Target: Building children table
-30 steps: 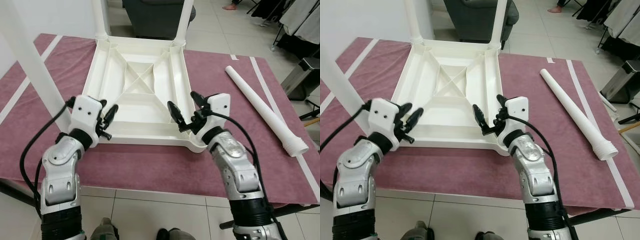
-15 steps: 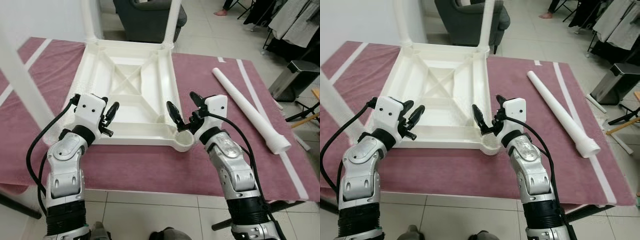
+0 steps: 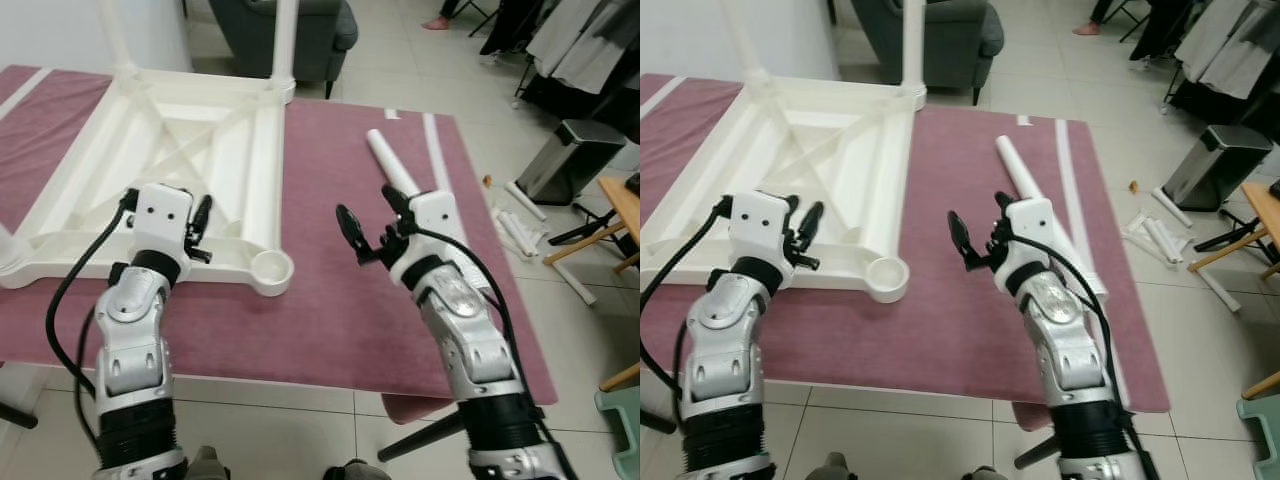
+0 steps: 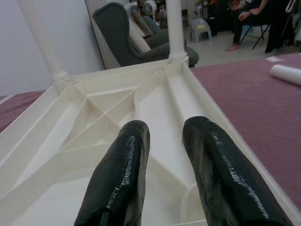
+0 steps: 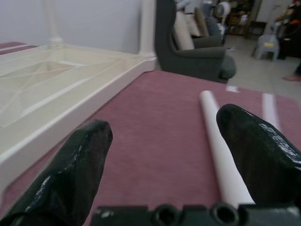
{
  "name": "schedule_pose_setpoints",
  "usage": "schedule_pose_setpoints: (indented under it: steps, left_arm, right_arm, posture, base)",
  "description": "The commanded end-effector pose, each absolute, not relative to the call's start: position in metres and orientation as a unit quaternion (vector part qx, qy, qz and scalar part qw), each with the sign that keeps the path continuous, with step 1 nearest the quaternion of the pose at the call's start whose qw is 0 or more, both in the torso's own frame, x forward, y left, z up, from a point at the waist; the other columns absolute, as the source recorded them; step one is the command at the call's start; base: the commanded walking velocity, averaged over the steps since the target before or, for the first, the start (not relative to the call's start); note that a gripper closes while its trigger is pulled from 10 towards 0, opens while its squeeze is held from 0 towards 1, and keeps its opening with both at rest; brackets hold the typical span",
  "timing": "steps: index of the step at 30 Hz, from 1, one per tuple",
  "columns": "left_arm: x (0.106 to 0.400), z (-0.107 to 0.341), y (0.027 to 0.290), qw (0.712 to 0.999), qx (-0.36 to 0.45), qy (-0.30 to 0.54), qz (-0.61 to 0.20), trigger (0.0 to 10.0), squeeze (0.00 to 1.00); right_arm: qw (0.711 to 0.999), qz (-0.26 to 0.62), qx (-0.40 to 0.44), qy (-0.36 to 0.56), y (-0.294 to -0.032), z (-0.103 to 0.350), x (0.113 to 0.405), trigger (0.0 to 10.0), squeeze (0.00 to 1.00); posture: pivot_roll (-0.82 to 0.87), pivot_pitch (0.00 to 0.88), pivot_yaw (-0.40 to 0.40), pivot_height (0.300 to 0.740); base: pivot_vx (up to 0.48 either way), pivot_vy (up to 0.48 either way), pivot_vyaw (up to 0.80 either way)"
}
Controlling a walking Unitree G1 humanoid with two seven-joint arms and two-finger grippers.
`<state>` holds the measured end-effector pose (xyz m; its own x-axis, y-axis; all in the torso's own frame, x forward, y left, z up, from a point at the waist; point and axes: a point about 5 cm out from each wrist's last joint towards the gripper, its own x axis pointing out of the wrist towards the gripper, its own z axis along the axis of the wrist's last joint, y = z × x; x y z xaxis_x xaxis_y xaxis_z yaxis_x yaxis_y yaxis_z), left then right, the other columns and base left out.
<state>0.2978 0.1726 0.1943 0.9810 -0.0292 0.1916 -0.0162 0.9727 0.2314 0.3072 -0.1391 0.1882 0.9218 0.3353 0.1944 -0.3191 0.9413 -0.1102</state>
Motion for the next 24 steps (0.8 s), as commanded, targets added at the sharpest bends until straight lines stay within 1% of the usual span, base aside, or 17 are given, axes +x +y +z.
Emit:
schedule_pose_setpoints:
  steps: [1,6,10,11,16,24]
  left_arm:
    - [0.2975,0.1888,0.1756,0.99,0.114,-0.082,0.017,10.0,0.0]
    - [0.298,0.188,0.1778,0.992,0.098,-0.08,0.021,10.0,0.0]
    - [0.2982,0.1885,0.1796,0.991,0.105,-0.082,0.023,10.0,0.0]
    - [0.2982,0.1896,0.18,0.989,0.115,-0.087,0.027,10.0,0.0]
    - [0.2984,0.1898,0.1802,0.988,0.117,-0.091,0.037,10.0,0.0]
    - [0.2987,0.1914,0.1774,0.987,0.123,-0.096,0.028,10.0,0.0]
  right_arm:
    - [0.978,0.174,-0.036,-0.108,-0.1348,0.1879,0.3063,10.0,0.0]
    - [0.978,0.173,-0.035,-0.109,-0.1346,0.1878,0.3059,10.0,0.0]
    - [0.978,0.173,-0.035,-0.108,-0.1346,0.1876,0.3057,10.0,0.0]
    - [0.978,0.173,-0.036,-0.108,-0.1346,0.1874,0.3056,10.0,0.0]
    - [0.978,0.173,-0.036,-0.108,-0.1349,0.187,0.3052,10.0,0.0]
    - [0.979,0.166,-0.042,-0.106,-0.1362,0.1868,0.3066,10.0,0.0]
  posture:
    - [0.1,0.077,-0.038,0.74]
    - [0.1,0.08,-0.038,0.74]
    - [0.1,0.081,-0.038,0.74]
    - [0.1,0.083,-0.038,0.74]
    - [0.1,0.085,-0.037,0.74]
    - [0.09,0.091,-0.034,0.74]
  base:
    - [0.0,0.0,0.0]
    - [0.0,0.465,0.0]
    - [0.0,0.471,0.0]
    - [0.0,0.0,0.0]
    - [0.0,0.0,0.0]
    - [0.0,0.0,0.0]
